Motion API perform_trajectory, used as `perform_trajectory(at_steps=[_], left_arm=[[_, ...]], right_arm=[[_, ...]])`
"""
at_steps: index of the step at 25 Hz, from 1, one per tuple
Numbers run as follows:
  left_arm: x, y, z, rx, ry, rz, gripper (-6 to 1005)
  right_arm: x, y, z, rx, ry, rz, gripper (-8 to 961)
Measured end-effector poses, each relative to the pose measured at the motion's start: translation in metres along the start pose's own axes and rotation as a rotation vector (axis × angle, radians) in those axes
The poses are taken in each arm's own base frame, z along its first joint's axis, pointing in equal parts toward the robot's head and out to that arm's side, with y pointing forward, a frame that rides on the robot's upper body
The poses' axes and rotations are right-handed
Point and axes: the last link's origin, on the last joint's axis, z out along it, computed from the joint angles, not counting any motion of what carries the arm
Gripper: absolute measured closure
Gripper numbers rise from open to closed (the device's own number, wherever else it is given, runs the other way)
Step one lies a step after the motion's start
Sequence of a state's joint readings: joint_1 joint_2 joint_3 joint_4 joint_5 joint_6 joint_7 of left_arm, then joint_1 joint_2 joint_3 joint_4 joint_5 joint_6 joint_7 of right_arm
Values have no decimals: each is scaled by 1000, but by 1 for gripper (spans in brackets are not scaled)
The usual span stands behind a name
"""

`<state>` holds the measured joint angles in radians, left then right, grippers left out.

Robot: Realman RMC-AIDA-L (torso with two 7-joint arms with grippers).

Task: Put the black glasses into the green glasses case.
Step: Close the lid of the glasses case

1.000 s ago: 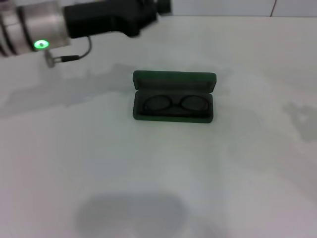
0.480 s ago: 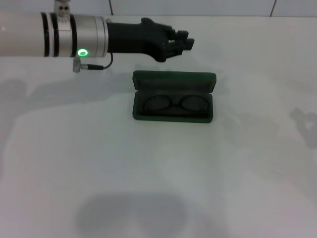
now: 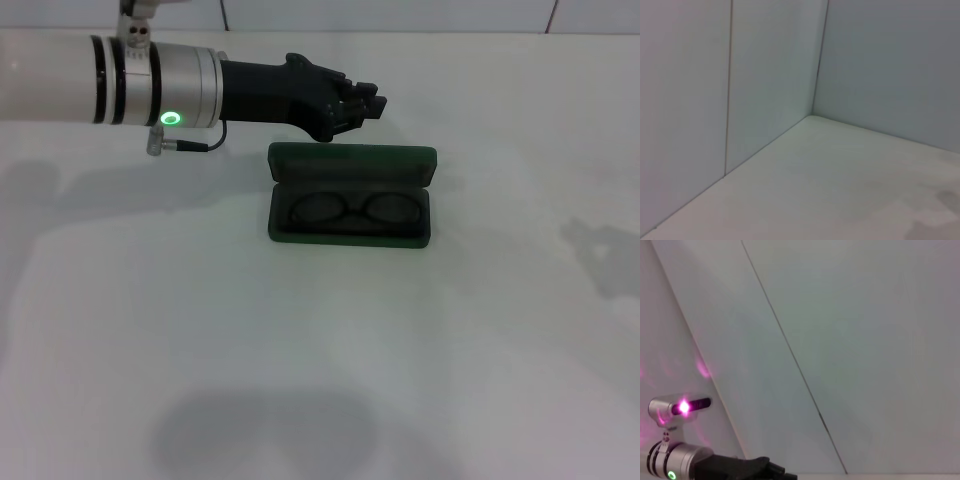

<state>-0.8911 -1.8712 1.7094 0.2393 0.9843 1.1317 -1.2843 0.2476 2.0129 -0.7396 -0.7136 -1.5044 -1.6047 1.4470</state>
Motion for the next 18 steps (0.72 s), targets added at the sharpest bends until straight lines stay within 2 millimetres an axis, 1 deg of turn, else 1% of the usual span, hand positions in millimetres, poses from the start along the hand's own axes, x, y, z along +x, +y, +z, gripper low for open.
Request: perform_trajectory(at_steps=[4,9,13,18], left_arm=[[0,-2,4,15,-17,11,809],[-8,-3,13,58,-62,11,808],[-12,-1,17,50,-109,16,805],[-15,0,21,59,-126,11,802]], right_arm=[[1,0,2,0,6,1,827],[3,-2,2,11,7,7,826],[3,-3,3,18,8,8,825],[2,-4,4,22,8,6,824]])
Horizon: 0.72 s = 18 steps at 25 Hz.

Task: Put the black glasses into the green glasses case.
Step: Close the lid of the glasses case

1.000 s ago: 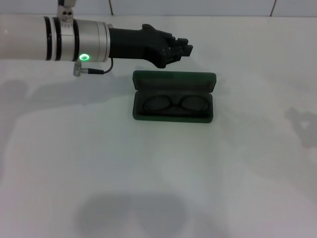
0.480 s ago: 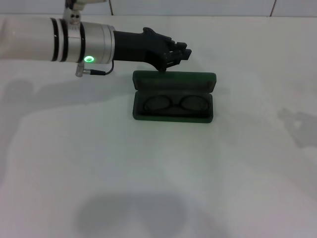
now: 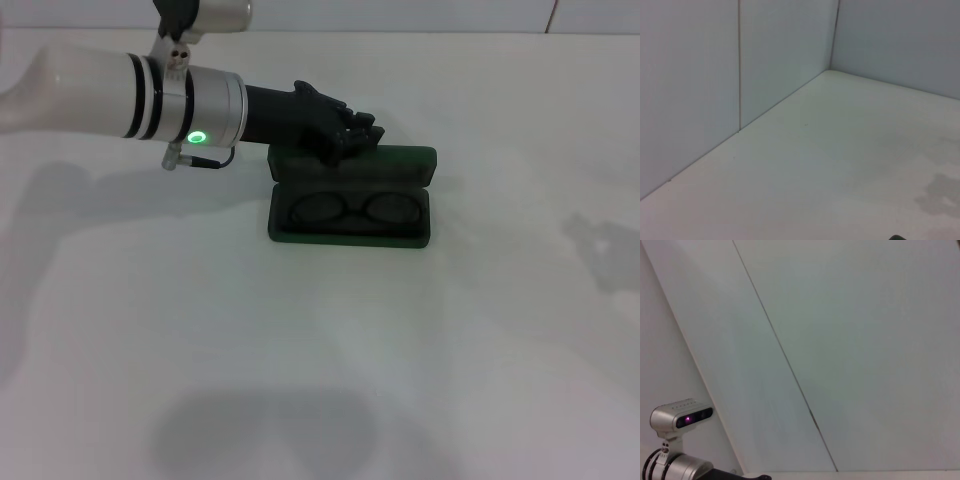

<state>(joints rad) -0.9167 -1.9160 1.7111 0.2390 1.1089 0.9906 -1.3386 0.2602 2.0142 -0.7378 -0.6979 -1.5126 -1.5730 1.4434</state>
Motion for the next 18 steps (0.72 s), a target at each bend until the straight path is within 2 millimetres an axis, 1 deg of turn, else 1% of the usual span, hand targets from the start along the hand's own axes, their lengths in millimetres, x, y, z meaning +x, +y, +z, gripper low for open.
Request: perform_trajectory(at_steps=[10,18], left_arm=[[-5,2,2,-6,-32,-18,795],[-11,8,5,-25,-59,-19,789]], right_arm=[[1,-1,1,3,10,1,822],[3,0,4,-1,9,13,820]])
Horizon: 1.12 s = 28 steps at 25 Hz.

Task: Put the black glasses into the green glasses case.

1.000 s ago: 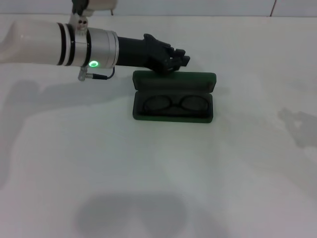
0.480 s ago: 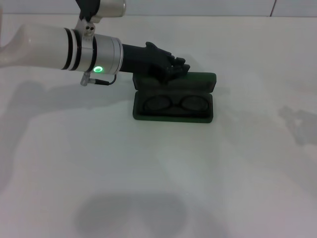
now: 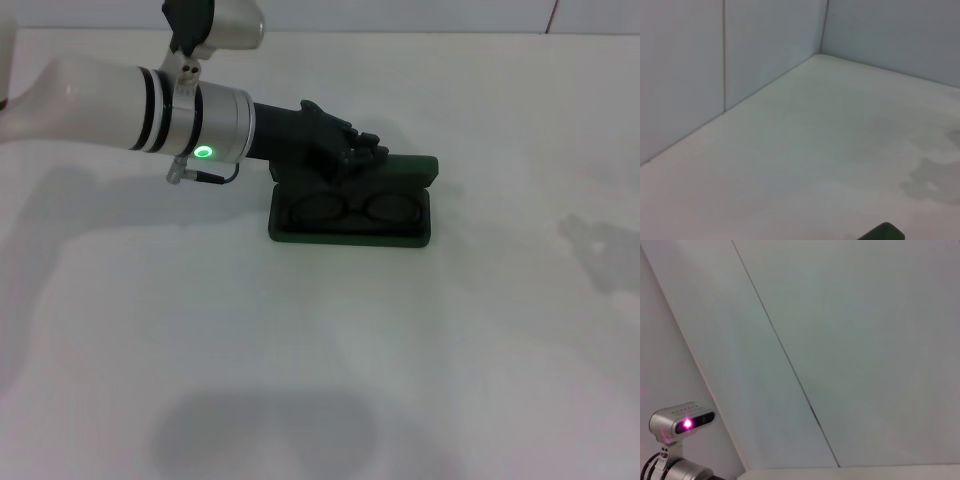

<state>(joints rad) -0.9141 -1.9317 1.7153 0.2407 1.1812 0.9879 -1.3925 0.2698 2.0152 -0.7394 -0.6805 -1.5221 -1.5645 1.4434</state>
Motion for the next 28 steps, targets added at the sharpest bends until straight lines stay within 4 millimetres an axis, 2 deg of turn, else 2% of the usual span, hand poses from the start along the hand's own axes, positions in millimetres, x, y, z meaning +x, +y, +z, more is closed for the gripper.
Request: perform_trajectory(at_steps=[14,17,23,28], left_arm=[[-19,15,1,-86,-96,1,780],[-18,21,4,-109,-95,15,778],[-4,34,5,-168,-25,62,774],[-12,36,4,-168,-34,48,770]], right_arm=[[1,-1,2,0,1,-5,817],[0,-1,2,0,1,-6,816],[1,-1,-2,2,0,-4,814],[-1,0,1,-6,1,-9,813]])
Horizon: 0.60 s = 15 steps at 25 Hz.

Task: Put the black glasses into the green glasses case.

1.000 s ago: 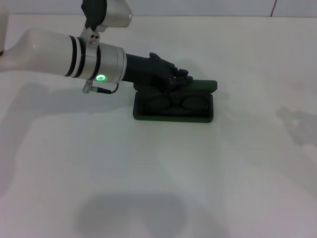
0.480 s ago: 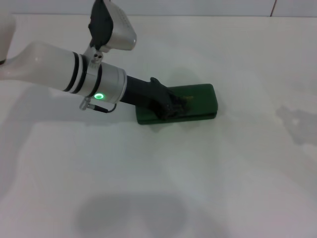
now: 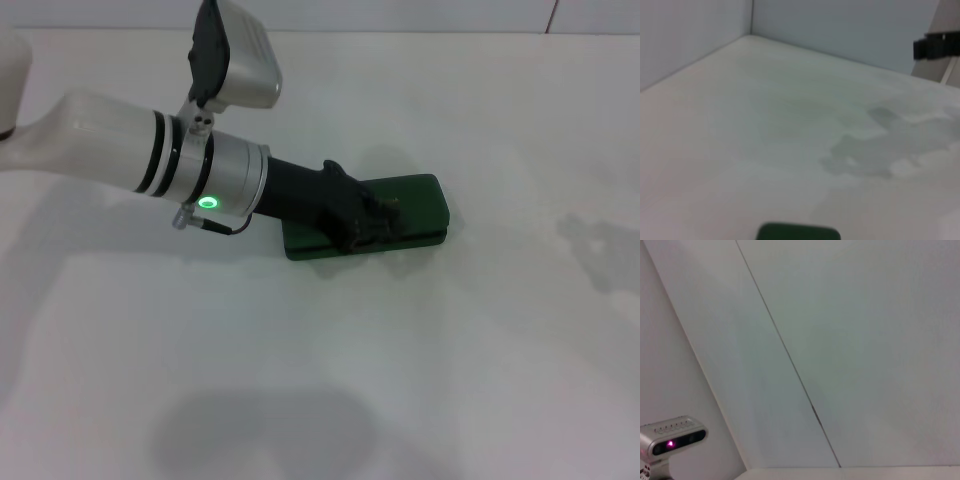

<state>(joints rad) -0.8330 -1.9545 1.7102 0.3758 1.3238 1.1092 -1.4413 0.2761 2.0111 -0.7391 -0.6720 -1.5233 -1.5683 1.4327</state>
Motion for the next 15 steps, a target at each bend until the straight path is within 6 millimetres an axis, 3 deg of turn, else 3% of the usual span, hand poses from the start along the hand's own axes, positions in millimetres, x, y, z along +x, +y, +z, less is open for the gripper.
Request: perform_trajectory(at_steps=[7,15], left_arm=[[3,11,6,-49,26,12,765],[16,9,-7,-9,167,9,760]], right_arm=[[2,4,0,-32,24,-6,812],[3,7,10,-72,75,-25,810]])
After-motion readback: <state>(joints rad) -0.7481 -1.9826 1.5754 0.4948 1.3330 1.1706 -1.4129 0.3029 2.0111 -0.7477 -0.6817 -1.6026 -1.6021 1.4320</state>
